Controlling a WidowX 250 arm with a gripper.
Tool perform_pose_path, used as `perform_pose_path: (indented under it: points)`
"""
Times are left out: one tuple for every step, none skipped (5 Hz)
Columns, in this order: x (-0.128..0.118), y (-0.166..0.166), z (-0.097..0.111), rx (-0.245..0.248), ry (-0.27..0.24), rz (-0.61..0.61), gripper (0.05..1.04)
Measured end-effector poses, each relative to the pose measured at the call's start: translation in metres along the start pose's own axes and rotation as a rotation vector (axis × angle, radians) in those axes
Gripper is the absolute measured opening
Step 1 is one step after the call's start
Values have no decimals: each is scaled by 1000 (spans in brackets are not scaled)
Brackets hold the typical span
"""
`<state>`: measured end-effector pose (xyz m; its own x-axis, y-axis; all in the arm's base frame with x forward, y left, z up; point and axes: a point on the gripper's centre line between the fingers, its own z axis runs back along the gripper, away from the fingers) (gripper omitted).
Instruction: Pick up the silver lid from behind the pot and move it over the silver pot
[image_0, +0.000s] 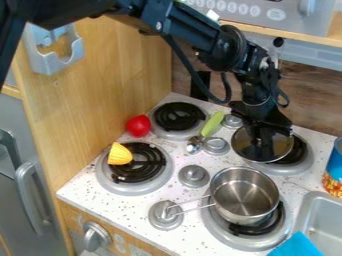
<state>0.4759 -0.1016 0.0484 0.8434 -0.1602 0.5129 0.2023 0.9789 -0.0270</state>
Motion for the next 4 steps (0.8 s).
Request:
perform_pose_path:
  points:
    - [1,2,6,-3,-39,0,320]
    - [8,4,22,-16,-59,19,320]
    - [0,3,27,-25,-15,17,320]
    - [-13,-2,27,-33,65,4,320]
